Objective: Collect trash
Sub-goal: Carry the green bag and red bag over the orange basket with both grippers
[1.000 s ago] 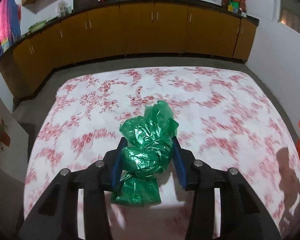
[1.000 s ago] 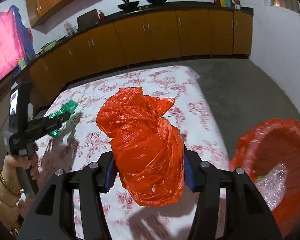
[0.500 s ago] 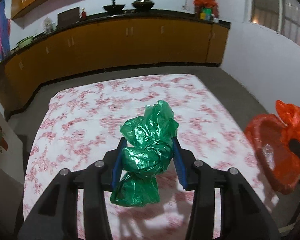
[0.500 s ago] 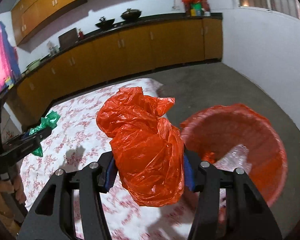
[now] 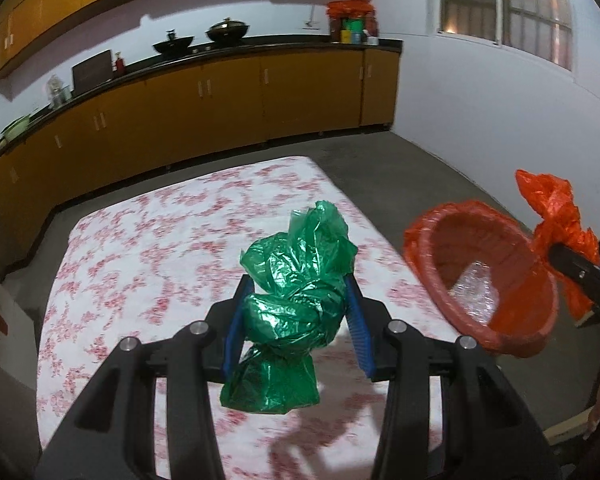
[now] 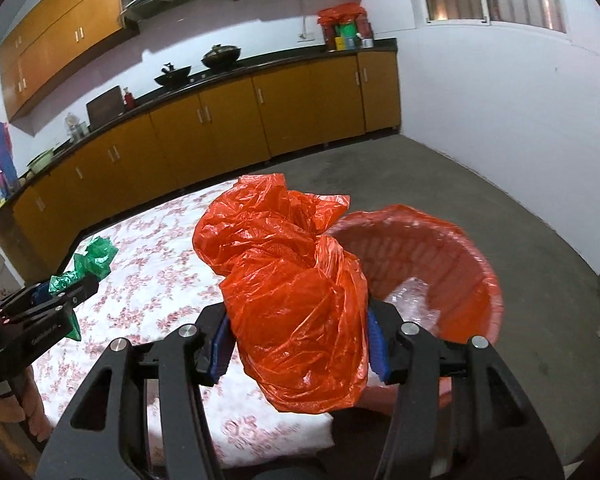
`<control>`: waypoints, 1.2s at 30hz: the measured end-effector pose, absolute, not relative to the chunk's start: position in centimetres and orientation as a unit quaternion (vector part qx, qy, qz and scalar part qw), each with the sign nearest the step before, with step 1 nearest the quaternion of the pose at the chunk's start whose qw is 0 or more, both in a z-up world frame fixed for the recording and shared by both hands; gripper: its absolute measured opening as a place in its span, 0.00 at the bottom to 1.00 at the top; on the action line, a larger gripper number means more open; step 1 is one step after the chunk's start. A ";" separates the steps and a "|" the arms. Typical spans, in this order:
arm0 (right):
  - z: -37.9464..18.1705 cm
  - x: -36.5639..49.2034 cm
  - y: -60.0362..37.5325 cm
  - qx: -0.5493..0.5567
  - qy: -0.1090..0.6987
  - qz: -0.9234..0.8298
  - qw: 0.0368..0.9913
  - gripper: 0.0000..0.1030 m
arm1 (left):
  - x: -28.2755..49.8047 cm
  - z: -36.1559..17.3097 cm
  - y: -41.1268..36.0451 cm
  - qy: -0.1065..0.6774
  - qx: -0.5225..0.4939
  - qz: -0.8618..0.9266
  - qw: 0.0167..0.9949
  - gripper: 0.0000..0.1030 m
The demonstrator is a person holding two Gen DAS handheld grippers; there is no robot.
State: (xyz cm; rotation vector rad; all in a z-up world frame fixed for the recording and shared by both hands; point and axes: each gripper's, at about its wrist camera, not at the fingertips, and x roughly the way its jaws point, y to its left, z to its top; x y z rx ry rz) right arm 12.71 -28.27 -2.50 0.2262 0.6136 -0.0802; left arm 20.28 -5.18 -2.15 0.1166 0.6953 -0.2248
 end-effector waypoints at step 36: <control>-3.2 12.2 -34.3 0.164 0.286 -0.135 0.934 0.53 | 22.5 -3.8 -17.7 0.369 0.002 -0.268 0.890 0.43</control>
